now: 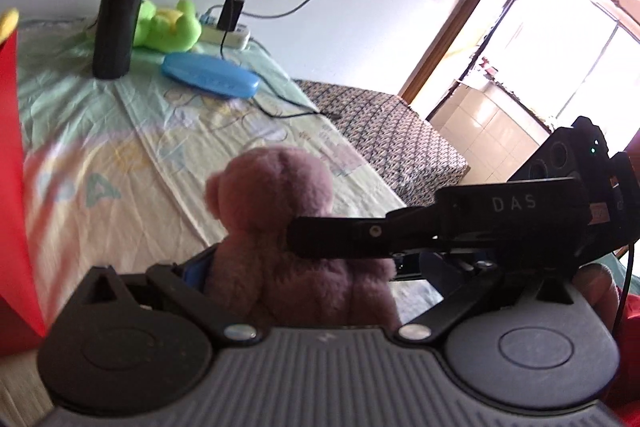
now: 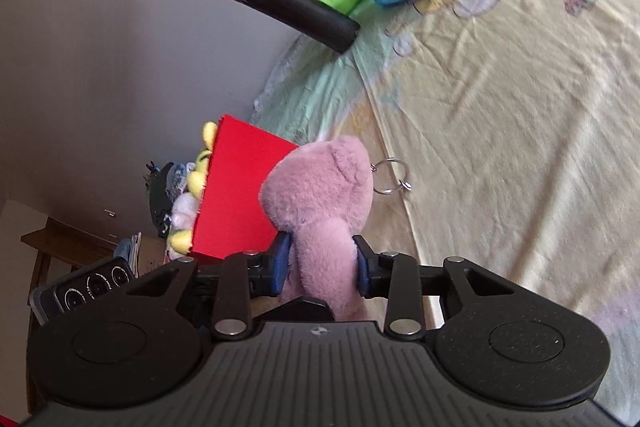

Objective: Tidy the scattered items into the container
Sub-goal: 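Carry the pink teddy bear with the right tool over the red box, then lower the teddy bear into the red box and open the right tool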

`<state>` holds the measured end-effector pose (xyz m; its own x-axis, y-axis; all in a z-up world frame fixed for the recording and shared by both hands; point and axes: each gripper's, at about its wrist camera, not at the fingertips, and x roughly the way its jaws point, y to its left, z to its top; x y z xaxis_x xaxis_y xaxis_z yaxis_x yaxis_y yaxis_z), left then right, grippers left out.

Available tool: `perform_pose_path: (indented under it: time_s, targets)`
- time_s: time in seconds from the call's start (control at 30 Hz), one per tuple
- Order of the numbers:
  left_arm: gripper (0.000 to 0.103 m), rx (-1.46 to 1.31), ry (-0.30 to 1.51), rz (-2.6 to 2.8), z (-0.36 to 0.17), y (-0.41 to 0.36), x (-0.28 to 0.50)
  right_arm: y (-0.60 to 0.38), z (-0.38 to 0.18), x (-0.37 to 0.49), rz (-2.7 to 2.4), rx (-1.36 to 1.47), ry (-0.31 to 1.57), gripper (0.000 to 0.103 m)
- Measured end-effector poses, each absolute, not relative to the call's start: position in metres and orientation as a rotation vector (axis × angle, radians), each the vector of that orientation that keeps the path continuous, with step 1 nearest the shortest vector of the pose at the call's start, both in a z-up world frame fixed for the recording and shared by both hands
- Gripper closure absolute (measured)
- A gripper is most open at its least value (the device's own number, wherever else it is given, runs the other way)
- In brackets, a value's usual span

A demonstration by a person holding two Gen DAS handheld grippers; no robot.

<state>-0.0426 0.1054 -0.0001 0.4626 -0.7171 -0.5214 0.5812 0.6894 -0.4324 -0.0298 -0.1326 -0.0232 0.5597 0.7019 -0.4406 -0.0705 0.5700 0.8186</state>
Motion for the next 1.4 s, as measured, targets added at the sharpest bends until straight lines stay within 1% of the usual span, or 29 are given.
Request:
perform_pose_path:
  time_s: [0.13,0.33,0.5,0.63,0.83,1.03,1.17,1.3,1.4]
  targets:
    - [0.003,-0.181,0.626,-0.808,0.033,0.134,-0.053,-0.109,0.011,-0.039,0.542,0.825,0.735,0.067]
    - [0.003,-0.187,0.498,-0.748,0.073,0.207,-0.064,-0.042,0.058,-0.033,0.649,0.746,0.593,0.067]
    - [0.003,-0.177,0.423,-0.665,0.099,0.271,-0.063,0.018,0.081,-0.015,0.741,0.695,0.528,0.067]
    - [0.003,-0.158,0.4,-0.607,0.109,0.318,-0.059,0.064,0.086,0.003,0.791,0.686,0.51,0.067]
    - [0.003,-0.163,0.425,-0.551,0.097,0.368,-0.043,0.119,0.077,0.02,0.794,0.689,0.532,0.067]
    - [0.003,-0.174,0.504,-0.523,0.068,0.4,-0.022,0.158,0.063,0.029,0.738,0.633,0.578,0.067]
    - [0.003,-0.173,0.555,-0.512,0.048,0.41,-0.009,0.179,0.049,0.035,0.69,0.61,0.627,0.067]
    - [0.004,-0.126,0.562,-0.524,0.038,0.416,-0.008,0.194,0.039,0.035,0.584,0.556,0.664,0.067]
    - [0.003,-0.141,0.57,-0.533,0.031,0.422,-0.005,0.199,0.033,0.04,0.559,0.553,0.677,0.069]
